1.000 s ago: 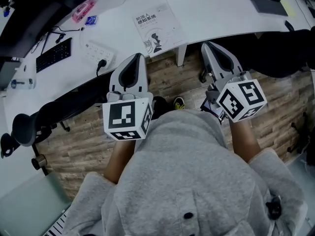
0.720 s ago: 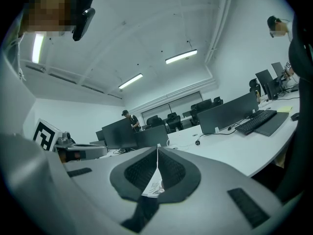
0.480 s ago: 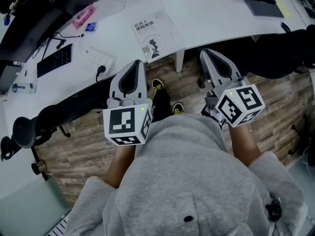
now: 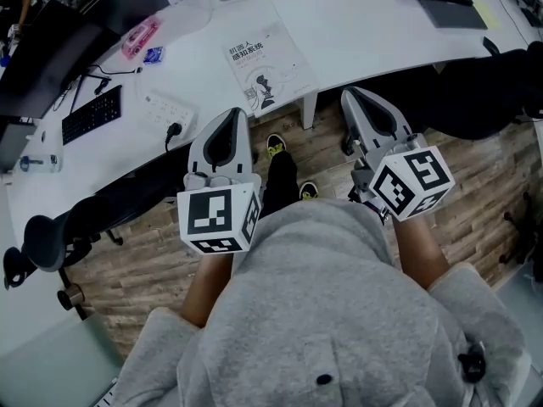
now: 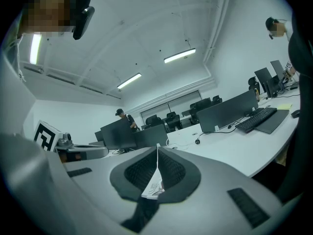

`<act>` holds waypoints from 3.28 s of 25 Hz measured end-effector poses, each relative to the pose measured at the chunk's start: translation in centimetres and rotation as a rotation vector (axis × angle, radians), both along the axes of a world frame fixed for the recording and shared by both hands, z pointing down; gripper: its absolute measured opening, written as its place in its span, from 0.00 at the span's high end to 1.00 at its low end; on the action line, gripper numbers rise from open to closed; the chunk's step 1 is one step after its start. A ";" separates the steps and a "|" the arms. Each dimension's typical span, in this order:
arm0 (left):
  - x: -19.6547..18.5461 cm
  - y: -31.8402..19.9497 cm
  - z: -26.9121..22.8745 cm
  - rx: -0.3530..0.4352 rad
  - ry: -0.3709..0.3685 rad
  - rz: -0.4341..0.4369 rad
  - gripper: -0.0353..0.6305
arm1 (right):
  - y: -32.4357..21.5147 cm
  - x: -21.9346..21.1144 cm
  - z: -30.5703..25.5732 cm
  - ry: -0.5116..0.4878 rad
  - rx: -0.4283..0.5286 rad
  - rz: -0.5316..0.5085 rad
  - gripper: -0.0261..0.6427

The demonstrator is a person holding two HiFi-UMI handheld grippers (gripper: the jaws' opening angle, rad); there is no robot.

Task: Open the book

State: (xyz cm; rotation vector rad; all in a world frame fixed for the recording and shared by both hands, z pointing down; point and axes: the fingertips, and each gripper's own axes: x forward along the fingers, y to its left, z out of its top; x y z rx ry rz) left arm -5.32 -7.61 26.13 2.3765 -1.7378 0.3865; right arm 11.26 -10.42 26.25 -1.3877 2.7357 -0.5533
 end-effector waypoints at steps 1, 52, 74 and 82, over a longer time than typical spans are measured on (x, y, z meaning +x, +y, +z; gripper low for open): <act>-0.2 -0.2 0.1 -0.001 0.001 -0.001 0.93 | -0.2 -0.1 0.1 0.002 -0.004 0.000 0.92; -4.4 -11.7 12.2 -0.284 0.052 0.015 0.93 | -9.4 -3.6 11.1 0.080 -0.307 0.004 0.92; -5.0 -14.3 24.2 -0.495 0.073 0.005 0.93 | -10.3 -2.9 22.7 0.060 -0.585 0.006 0.78; -4.7 -15.6 26.1 -0.514 0.078 0.013 0.93 | -10.6 -2.6 25.5 0.040 -0.648 0.020 0.78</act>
